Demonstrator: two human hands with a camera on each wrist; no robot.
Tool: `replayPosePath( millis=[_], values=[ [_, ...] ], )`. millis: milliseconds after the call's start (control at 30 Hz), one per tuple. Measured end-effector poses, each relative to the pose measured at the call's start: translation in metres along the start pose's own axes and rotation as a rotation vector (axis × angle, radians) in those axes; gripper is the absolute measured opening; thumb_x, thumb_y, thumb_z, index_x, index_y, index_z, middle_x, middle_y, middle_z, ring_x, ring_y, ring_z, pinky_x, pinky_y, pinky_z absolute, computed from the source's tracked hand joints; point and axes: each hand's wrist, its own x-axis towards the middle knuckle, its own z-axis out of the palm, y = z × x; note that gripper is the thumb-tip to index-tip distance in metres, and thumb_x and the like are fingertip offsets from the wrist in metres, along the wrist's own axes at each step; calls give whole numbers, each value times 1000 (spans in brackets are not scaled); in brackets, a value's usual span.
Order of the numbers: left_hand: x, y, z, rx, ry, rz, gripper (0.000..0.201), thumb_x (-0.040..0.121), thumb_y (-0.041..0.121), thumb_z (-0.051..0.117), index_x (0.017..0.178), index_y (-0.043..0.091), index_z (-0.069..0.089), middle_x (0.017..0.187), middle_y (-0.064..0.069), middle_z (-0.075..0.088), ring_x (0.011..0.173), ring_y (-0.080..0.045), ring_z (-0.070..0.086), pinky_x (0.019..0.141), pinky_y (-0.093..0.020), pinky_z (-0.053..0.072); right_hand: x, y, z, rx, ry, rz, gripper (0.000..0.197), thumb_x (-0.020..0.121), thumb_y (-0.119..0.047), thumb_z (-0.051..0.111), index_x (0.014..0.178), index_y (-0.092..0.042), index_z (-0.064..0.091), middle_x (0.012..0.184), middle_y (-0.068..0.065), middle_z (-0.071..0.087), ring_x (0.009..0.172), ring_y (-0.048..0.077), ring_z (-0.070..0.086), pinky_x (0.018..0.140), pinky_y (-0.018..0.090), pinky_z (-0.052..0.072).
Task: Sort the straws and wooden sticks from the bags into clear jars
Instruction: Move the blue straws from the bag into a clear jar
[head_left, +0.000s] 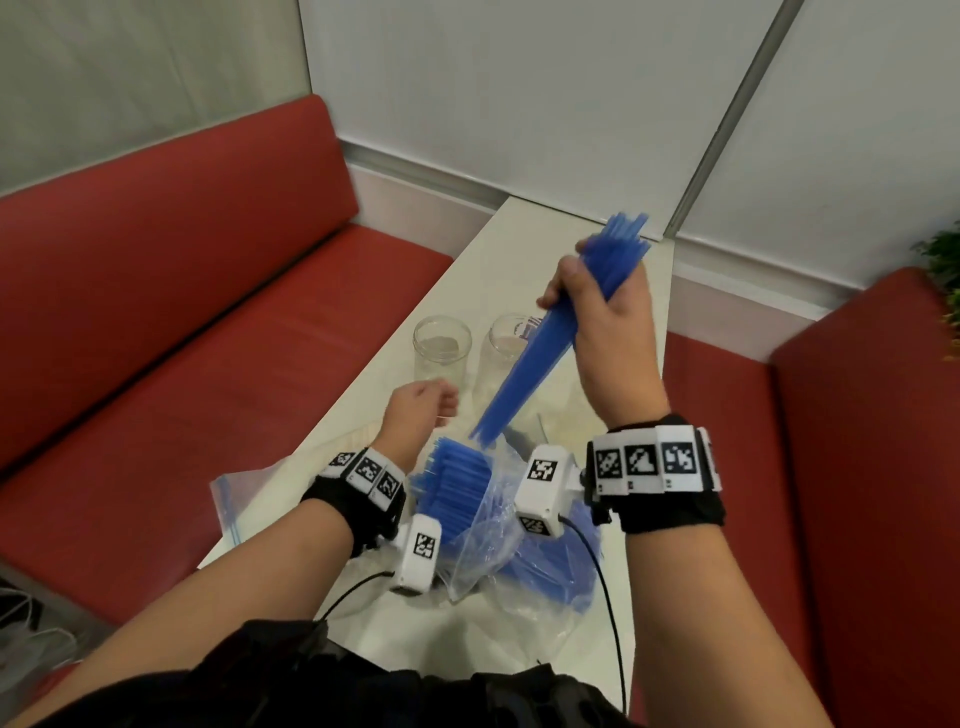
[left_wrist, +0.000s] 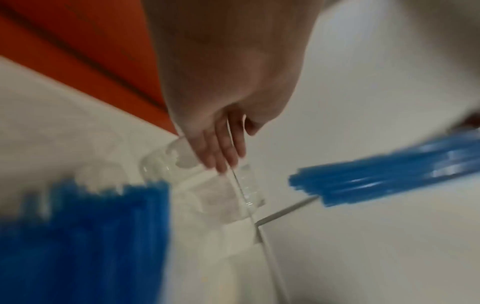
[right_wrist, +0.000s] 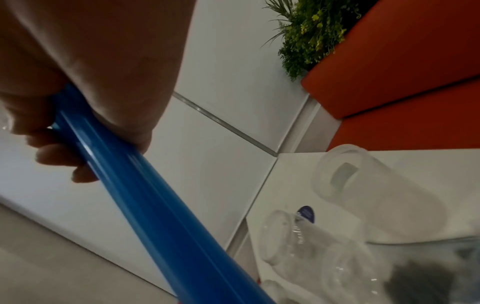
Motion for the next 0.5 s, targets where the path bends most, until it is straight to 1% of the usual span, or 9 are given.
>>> replayPosePath(
  millis=[67,100,133,200,267,300,400,467,500],
  values=[
    [-8,15,14,-377,-334,-302,55,102,47,42,110,-1,68,109,-20,70,96,-31,70,77,-36,58,6,-15,1,19,14,-57,13,100,-22,59,111,-20,53,79,-6,62,77,19,61,82,38,54],
    [-12,19,21,-541,-458,-433,62,101,50,40,114,-4,67,117,-22,68,101,-34,69,79,-41,59,7,-19,2,13,15,-76,14,100,-22,60,112,-20,53,79,-6,62,78,19,62,82,37,54],
    [-14,21,27,-678,-525,-522,63,101,50,40,114,-6,66,121,-23,66,105,-37,68,82,-47,59,6,-21,4,-8,14,-87,15,99,-22,61,112,-20,54,81,-4,62,79,19,63,82,36,55],
    [-20,28,38,-850,-541,-609,51,100,38,49,110,-9,67,117,-23,66,106,-39,67,82,-53,57,0,-20,7,-65,12,-77,21,97,-21,65,115,-21,53,87,-2,63,81,18,66,82,34,56],
    [-24,34,47,-876,-553,-610,33,91,18,59,101,-11,70,107,-24,68,98,-37,69,76,-49,59,-6,-14,8,-95,22,-33,30,93,-20,70,117,-24,53,89,-3,65,83,15,67,83,37,57],
    [-25,36,49,-855,-571,-599,28,87,13,61,97,-11,72,102,-23,68,93,-35,71,75,-46,59,-9,-10,7,-95,30,-11,34,91,-20,72,118,-25,54,88,-4,65,83,15,68,83,39,58],
    [-27,37,51,-773,-592,-627,22,83,12,64,92,-6,72,88,-19,68,78,-28,70,69,-39,60,-11,-2,4,-74,64,42,32,88,-21,74,116,-23,58,86,0,65,80,15,67,80,36,58],
    [-28,36,52,-704,-604,-652,20,78,15,69,88,-2,71,82,-13,66,66,-21,67,53,-29,58,-13,1,4,-87,66,66,21,90,-20,73,107,-18,61,83,3,63,75,15,65,74,31,56],
    [-29,35,53,-675,-603,-664,17,78,16,69,87,1,68,77,-10,63,56,-16,61,42,-22,51,-14,3,4,-89,58,80,15,90,-19,72,102,-15,63,82,4,62,73,16,63,72,30,54]
  ],
)
